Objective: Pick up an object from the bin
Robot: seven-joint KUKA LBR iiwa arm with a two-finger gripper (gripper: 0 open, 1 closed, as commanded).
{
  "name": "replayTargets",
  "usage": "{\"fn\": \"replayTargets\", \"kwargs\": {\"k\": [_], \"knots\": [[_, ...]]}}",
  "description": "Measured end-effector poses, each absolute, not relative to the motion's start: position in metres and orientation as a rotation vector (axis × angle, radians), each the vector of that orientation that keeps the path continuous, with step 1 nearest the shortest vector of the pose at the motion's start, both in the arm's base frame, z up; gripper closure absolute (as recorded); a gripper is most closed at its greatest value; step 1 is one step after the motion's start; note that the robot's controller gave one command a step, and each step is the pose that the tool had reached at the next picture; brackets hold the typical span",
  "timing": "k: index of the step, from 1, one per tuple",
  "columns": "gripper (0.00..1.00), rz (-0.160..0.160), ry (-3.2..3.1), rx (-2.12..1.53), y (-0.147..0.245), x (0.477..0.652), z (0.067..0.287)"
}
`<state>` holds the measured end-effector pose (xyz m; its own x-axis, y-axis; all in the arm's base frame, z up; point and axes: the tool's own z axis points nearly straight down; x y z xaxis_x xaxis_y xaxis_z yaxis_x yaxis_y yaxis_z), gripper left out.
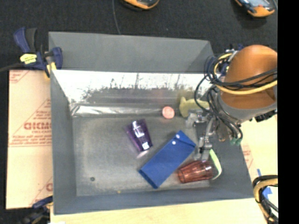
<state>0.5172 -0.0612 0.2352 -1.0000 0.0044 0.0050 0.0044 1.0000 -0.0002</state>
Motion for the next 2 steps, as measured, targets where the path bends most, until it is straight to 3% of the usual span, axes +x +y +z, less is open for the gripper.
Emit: {"fn": "replayTargets", "kwargs": {"k": [1, 2], "knots": [[0.0, 0.002, -3.145, -0.003, -0.061, 0.519, 0.239], [0.0, 0.006, -3.158, -0.01, -0.053, 0.515, 0.219]]}}
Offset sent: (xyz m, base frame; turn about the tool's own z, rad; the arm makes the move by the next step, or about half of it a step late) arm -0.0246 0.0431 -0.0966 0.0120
